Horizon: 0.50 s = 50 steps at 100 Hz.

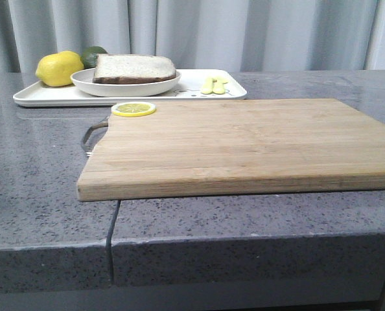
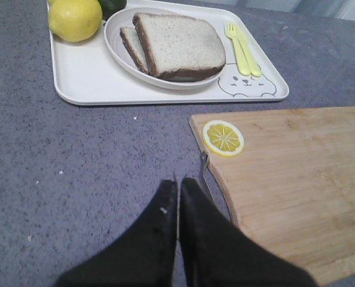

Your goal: Place bread and move sandwich to tray

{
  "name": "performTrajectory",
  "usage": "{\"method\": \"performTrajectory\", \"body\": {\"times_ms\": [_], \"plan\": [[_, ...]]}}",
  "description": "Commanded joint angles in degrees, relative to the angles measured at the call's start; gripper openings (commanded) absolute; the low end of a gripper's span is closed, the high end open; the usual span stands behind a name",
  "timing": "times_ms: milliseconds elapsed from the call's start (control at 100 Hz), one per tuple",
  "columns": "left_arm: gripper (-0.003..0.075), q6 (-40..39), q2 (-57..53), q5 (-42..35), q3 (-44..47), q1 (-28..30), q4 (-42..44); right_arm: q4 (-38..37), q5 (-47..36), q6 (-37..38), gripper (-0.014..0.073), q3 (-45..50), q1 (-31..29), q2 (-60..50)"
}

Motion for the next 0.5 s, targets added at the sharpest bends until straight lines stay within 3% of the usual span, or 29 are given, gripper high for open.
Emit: {"method": "performTrajectory", "body": {"times_ms": [0,490], "plan": [[-0.0020,0.34,-5.53,-3.72,2.71,-0.39,-1.59,0.78,-4.42,0.14,-0.0060,-0.31,-1.05,-0.40],[-0.0020,0.22,-30.91,-2.85,19.71,-0.39,-1.96,0.39,-4.71,0.09,-0.0060,7.58,-2.47,-7.68]]}}
